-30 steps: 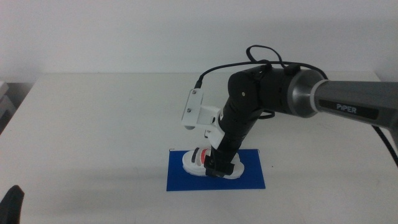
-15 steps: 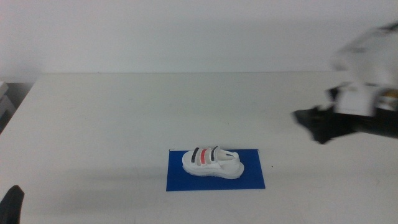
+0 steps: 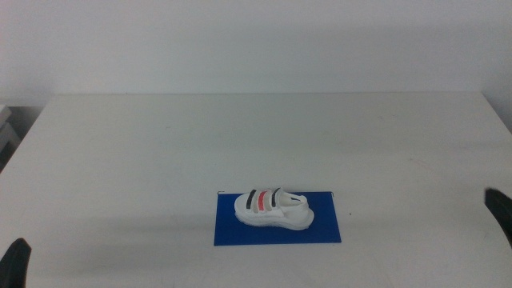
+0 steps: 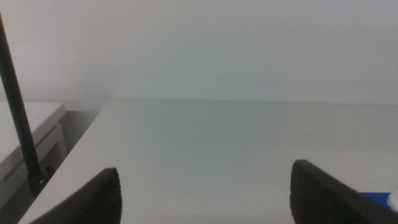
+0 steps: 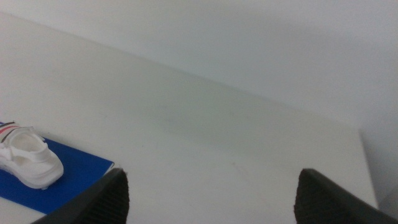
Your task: Use one arm to grab the shoe from the table and place it on the mat.
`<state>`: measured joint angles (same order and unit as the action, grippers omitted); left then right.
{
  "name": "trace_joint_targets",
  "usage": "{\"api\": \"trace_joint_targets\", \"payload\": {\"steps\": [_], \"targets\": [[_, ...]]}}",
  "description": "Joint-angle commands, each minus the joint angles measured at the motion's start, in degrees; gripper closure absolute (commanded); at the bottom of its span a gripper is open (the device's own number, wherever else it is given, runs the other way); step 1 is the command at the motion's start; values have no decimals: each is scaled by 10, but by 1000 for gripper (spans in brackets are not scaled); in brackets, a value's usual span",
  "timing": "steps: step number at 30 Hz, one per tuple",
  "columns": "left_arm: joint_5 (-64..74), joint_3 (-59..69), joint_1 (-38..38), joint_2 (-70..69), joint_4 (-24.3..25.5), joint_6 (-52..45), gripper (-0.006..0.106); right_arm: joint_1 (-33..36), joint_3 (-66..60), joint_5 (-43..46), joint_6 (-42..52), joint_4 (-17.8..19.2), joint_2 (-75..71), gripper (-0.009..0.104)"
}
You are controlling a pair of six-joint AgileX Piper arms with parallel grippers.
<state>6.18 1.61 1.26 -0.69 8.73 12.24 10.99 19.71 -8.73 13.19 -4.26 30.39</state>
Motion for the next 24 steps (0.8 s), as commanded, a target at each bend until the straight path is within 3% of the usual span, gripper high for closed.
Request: {"api": "trace_joint_targets", "payload": {"steps": [1, 10, 13, 24], "targets": [[-43, 5, 2, -8, 0, 4, 8, -4, -14, 42, 1, 17, -55, 3], [-43, 5, 2, -8, 0, 4, 8, -4, -143, 42, 1, 18, -220, 3], [-43, 5, 2, -8, 0, 4, 8, -4, -171, 46, 1, 43, -246, 3], [-43, 5, 2, -8, 0, 4, 8, -4, -217, 42, 1, 24, -325, 3]]}}
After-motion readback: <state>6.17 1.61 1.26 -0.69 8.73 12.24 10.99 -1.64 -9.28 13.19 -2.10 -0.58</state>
